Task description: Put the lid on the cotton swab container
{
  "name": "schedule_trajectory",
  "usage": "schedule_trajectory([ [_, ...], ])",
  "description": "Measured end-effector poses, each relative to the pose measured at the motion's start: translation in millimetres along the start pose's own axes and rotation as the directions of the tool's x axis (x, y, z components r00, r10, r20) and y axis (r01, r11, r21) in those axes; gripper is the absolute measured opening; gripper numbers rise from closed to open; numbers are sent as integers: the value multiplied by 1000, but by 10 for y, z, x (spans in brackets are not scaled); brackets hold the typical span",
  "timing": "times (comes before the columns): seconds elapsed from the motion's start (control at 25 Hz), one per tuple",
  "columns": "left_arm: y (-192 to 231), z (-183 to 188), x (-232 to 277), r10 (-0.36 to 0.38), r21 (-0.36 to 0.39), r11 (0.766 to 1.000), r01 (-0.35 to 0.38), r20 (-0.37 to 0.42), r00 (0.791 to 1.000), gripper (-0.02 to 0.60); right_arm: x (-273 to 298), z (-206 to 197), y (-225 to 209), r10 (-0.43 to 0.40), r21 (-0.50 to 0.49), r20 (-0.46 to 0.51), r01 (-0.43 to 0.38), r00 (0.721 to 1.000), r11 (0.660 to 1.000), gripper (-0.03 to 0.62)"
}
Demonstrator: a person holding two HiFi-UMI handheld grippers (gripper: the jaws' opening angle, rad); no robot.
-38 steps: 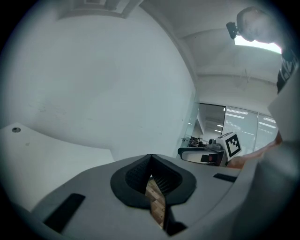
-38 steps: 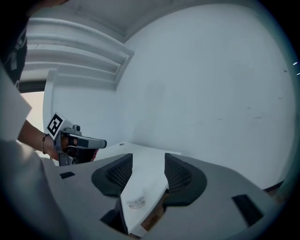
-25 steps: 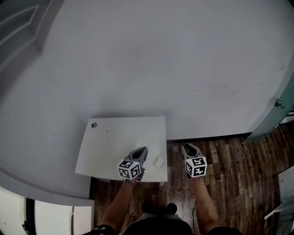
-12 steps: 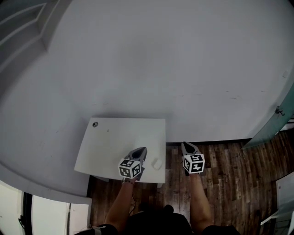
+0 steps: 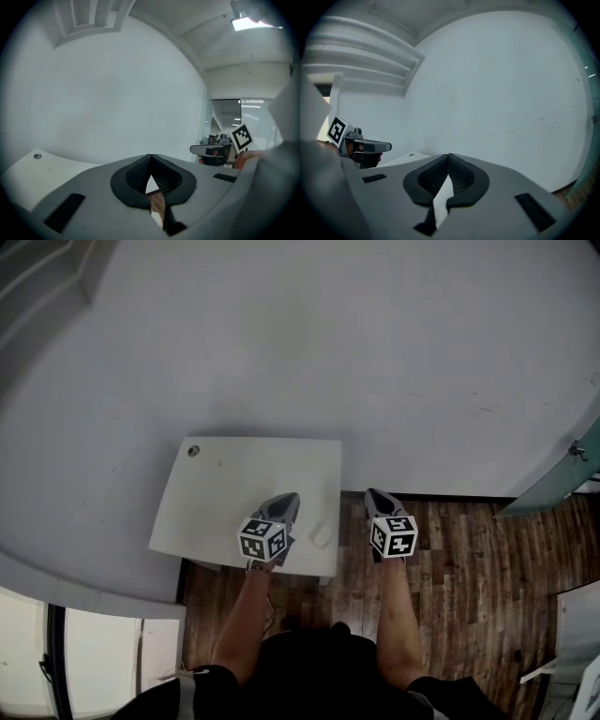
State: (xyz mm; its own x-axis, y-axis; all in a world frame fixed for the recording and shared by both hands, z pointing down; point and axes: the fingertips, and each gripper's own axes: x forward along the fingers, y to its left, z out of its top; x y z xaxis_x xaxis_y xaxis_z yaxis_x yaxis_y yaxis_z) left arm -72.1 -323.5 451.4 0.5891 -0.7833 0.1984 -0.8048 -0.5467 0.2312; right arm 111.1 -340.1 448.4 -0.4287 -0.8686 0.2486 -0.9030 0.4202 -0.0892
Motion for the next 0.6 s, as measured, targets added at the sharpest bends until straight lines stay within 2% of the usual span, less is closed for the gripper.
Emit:
schedule_trajectory([
  [0.6, 22, 107, -65, 16, 15, 1000, -16, 13, 1000, 25, -15, 44, 110, 19, -8, 10, -19, 1000, 1000, 12],
])
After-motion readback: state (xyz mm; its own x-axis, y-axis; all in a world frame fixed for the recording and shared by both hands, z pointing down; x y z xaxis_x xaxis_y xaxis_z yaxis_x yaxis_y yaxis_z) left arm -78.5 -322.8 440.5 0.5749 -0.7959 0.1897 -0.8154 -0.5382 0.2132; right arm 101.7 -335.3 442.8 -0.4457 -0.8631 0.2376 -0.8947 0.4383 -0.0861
